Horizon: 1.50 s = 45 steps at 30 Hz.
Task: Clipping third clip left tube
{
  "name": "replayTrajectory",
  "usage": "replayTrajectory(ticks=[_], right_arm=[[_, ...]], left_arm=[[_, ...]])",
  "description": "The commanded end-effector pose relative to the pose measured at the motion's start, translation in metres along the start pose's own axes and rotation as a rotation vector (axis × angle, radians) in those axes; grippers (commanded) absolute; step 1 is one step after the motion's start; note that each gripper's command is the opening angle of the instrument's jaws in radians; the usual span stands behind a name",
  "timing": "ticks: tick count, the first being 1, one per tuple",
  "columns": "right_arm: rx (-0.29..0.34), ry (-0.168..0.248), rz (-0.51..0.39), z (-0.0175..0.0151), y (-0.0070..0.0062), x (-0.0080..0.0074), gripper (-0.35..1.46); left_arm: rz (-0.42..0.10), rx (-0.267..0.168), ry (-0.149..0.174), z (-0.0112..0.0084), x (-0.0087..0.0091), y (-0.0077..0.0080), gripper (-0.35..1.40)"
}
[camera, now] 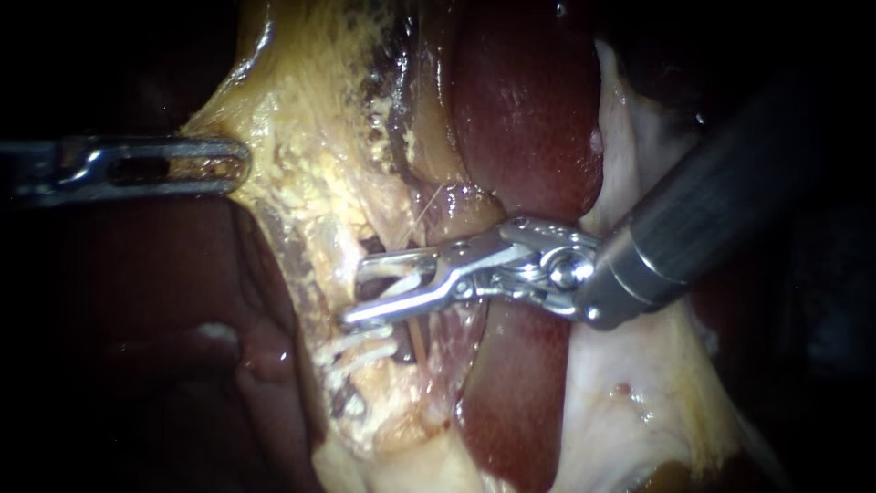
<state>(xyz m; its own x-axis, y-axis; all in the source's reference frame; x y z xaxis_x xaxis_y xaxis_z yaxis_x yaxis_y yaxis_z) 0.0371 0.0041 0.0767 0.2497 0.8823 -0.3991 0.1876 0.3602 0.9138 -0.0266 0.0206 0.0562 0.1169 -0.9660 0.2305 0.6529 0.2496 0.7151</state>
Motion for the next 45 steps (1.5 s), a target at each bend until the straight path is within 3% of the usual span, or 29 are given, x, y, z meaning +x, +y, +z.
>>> replayTrajectory(ticks=[1,14,28,38,45], right_arm=[[0.007,-0.001,0.003,0.0001,0.0000,0.0000,0.60],[0.128,-0.033,0.024,0.0006,-0.0013,-0.0008,0.60],[0.265,0.027,0.081,0.0028,-0.0010,-0.0006,0.60],[0.264,0.041,0.087,0.0045,-0.0013,-0.0001,0.60],[0.252,0.056,0.088,0.0051,-0.0005,0.0003,0.60]], left_arm=[[0.000,0.000,0.000,0.0000,0.0000,0.0000,-0.35],[0.000,0.000,0.000,0.0000,0.0000,0.0000,-0.35],[0.001,0.001,0.000,0.0001,0.0000,0.0001,-0.35],[0.001,0.001,0.000,0.0001,0.0000,0.0001,-0.35],[0.000,0.000,0.000,0.0002,0.0000,0.0001,-0.35]])
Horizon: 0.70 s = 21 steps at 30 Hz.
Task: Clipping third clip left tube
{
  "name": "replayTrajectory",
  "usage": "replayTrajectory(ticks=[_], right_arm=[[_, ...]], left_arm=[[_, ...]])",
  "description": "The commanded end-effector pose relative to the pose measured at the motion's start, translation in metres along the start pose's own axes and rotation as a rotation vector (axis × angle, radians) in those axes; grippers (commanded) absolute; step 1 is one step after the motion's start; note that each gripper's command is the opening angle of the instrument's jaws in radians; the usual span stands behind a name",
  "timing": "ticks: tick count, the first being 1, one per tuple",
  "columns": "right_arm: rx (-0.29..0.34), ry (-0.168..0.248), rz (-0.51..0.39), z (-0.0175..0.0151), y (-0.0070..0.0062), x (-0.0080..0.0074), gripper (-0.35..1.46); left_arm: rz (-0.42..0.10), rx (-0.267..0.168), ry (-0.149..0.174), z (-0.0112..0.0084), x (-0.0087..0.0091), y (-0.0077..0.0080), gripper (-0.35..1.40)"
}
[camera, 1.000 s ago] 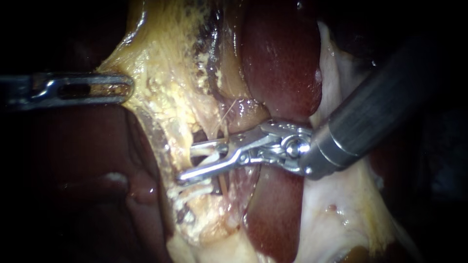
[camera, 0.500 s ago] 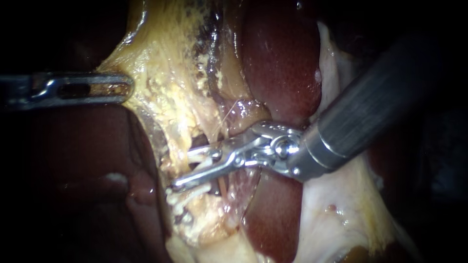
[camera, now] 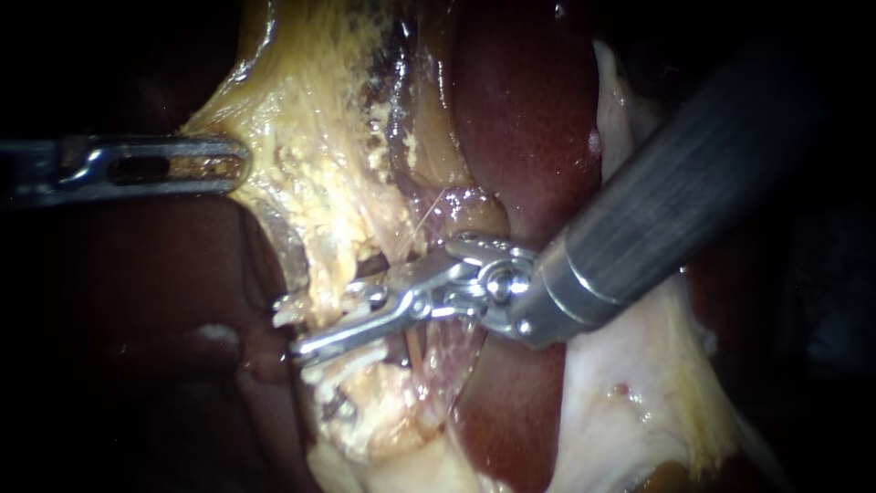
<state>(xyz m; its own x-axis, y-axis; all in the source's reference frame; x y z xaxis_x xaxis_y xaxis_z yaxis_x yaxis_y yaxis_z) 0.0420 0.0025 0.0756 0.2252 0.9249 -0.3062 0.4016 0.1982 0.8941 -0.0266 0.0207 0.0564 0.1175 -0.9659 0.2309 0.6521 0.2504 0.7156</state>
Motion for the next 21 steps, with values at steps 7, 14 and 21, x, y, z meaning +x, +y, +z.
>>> replayTrajectory(ticks=[7,14,21], right_arm=[[-0.055,0.044,0.022,-0.0018,0.0012,0.0017,0.59],[-0.115,0.098,0.097,-0.0031,0.0013,0.0036,0.58],[-0.127,0.114,0.132,-0.0029,0.0007,0.0042,0.55]], left_arm=[[0.000,-0.001,0.000,0.0000,0.0000,0.0000,-0.35],[0.000,-0.001,0.000,0.0000,0.0000,0.0000,-0.35],[0.000,-0.001,0.000,0.0000,0.0000,0.0000,-0.35]])
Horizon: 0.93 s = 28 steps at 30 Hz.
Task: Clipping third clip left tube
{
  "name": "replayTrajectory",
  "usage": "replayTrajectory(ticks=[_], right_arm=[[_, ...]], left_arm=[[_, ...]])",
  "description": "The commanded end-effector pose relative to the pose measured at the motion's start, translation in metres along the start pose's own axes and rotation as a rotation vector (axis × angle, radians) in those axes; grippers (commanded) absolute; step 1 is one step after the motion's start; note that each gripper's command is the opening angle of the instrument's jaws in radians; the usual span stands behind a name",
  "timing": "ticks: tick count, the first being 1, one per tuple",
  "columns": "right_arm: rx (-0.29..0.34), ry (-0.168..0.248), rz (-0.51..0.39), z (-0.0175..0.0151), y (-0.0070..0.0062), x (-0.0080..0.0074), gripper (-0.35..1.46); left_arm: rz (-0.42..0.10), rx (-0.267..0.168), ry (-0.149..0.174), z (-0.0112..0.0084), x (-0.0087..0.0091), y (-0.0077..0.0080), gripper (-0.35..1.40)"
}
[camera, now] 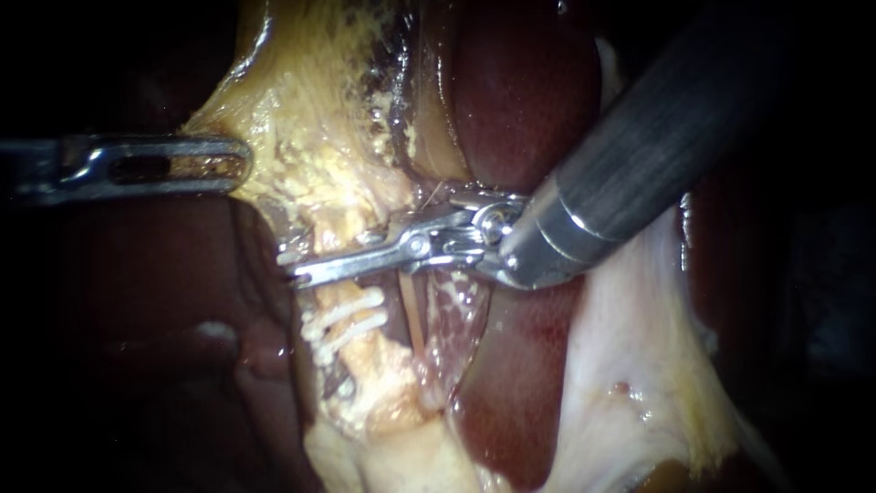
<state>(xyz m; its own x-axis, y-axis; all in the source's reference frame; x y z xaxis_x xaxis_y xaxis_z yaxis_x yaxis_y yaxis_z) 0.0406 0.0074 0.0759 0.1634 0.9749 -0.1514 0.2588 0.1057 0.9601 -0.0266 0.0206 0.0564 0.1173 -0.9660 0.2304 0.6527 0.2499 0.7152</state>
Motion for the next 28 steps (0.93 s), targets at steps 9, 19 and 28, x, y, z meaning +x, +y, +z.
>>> replayTrajectory(ticks=[9,19,28], right_arm=[[-0.024,0.030,-0.015,-0.0009,0.0005,0.0002,-0.35],[-0.012,0.003,-0.105,-0.0020,0.0016,0.0002,-0.35],[-0.007,-0.002,-0.105,-0.0017,0.0012,0.0000,-0.35]], left_arm=[[0.000,0.000,0.000,0.0000,0.0000,0.0000,-0.35],[0.000,0.000,0.000,0.0000,0.0000,0.0000,-0.35],[0.000,0.000,0.000,0.0000,0.0000,0.0000,-0.35]])
